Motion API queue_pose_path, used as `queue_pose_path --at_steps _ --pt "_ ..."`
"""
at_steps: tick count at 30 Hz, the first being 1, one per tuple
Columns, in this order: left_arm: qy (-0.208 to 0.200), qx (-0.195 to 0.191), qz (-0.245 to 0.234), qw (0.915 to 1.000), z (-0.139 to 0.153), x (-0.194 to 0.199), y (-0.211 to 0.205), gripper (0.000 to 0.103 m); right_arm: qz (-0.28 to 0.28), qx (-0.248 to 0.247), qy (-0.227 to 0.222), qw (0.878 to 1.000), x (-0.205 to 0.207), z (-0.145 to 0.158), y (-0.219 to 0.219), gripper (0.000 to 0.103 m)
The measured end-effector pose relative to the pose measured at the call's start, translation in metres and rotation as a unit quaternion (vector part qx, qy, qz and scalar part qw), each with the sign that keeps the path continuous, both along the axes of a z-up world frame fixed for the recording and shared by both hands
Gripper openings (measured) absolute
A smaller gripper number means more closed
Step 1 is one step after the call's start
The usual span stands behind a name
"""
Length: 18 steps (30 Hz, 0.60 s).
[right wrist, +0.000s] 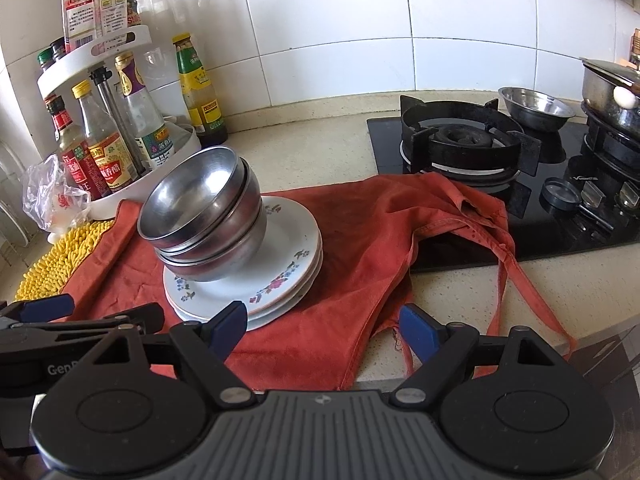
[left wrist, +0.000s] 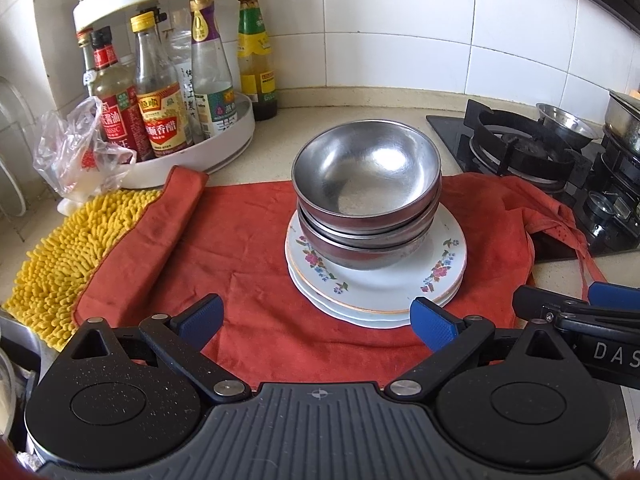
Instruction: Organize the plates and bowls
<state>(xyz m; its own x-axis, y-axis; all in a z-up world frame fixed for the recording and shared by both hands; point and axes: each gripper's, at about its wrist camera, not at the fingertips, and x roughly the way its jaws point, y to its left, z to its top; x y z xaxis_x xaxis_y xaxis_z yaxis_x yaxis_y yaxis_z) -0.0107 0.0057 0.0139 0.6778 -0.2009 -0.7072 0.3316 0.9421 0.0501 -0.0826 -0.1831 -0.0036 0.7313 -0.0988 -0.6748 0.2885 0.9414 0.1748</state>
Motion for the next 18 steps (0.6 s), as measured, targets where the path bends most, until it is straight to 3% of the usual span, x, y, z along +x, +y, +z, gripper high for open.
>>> queue_pose_path --at_steps 18 --pt "-0.020 0.006 -0.010 0.9997 -0.0012 -0.0026 -0.0019 0.101 -0.005 0.007 0.005 1.000 -0.0010 -0.0024 -0.0010 0.081"
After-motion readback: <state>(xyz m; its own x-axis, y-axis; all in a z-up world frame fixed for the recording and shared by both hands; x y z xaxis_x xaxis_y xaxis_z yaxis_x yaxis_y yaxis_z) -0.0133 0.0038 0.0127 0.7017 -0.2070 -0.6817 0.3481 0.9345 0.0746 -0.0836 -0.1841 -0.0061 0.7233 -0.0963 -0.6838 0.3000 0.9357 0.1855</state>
